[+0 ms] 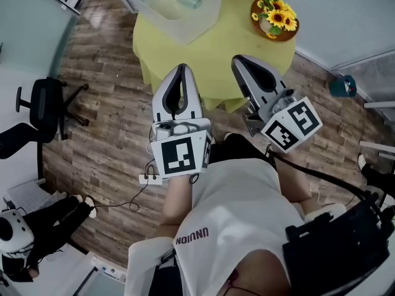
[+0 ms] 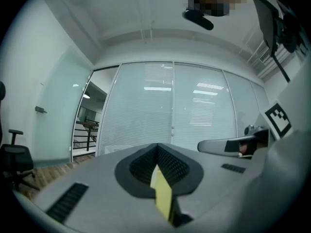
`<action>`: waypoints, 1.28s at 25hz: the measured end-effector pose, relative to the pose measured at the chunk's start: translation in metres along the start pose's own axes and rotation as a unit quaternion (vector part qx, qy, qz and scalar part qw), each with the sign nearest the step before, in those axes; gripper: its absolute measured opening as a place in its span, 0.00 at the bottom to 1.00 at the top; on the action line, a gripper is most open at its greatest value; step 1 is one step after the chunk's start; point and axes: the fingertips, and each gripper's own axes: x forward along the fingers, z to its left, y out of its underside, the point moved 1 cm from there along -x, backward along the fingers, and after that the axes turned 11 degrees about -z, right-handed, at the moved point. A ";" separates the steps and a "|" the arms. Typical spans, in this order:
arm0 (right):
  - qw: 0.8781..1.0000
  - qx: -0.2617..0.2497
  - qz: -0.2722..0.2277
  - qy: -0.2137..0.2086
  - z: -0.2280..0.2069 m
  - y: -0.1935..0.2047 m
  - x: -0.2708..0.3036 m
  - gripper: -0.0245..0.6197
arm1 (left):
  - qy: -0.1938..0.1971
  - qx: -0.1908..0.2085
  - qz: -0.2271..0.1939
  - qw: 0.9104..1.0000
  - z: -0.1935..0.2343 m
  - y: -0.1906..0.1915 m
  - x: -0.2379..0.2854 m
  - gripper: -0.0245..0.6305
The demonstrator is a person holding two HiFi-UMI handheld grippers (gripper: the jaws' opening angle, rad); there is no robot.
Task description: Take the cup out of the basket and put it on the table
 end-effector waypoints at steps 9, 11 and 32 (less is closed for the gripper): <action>1.000 -0.017 0.012 0.007 -0.024 0.013 0.029 0.07 | -0.003 0.009 0.009 1.000 0.015 0.016 0.030 0.06; 1.000 -0.026 0.010 -0.001 -0.037 0.010 0.042 0.07 | -0.007 0.012 -0.001 1.000 0.016 0.015 0.050 0.06; 0.995 -0.088 -0.008 -0.036 -0.137 -0.018 0.167 0.07 | -0.027 0.088 -0.053 0.994 0.062 0.001 0.212 0.06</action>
